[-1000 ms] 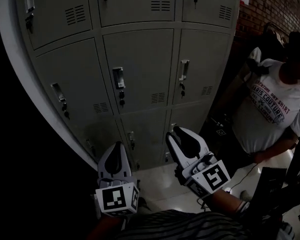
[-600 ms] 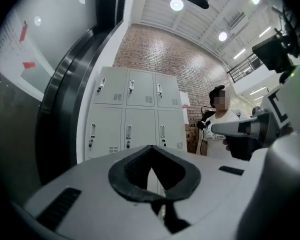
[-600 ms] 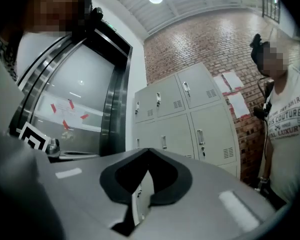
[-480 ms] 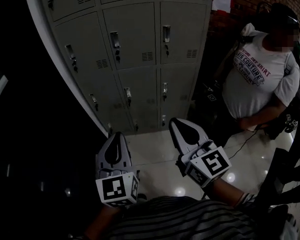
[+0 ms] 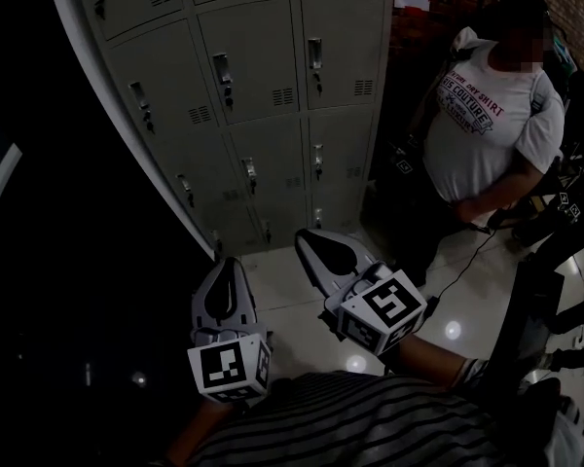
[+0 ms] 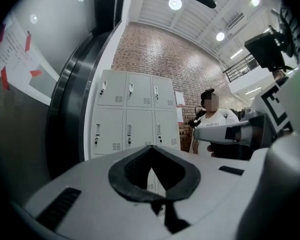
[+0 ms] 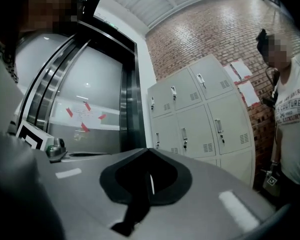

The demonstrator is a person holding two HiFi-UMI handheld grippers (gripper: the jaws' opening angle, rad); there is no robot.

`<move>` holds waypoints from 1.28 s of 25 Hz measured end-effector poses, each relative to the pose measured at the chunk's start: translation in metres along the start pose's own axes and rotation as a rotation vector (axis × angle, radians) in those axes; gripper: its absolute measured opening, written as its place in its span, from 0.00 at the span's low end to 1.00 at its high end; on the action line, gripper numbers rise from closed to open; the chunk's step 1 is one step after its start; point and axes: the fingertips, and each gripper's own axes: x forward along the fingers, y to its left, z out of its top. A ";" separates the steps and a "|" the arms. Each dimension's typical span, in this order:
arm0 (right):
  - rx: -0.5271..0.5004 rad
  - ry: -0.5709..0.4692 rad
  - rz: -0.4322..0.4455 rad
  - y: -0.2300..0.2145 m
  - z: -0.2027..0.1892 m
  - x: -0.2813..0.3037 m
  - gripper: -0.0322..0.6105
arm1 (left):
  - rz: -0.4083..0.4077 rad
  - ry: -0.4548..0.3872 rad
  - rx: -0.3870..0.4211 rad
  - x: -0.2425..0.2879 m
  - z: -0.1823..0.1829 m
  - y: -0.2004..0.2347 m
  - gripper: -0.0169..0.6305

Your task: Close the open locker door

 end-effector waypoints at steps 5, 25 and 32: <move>0.046 -0.001 -0.009 0.027 -0.008 0.017 0.05 | -0.017 0.027 -0.007 -0.014 -0.006 0.025 0.03; -0.028 -0.003 -0.061 0.057 -0.007 0.037 0.05 | -0.129 0.027 -0.033 -0.003 -0.017 0.039 0.03; -0.022 0.018 -0.058 0.056 -0.010 0.036 0.05 | -0.131 0.038 -0.032 -0.002 -0.017 0.037 0.03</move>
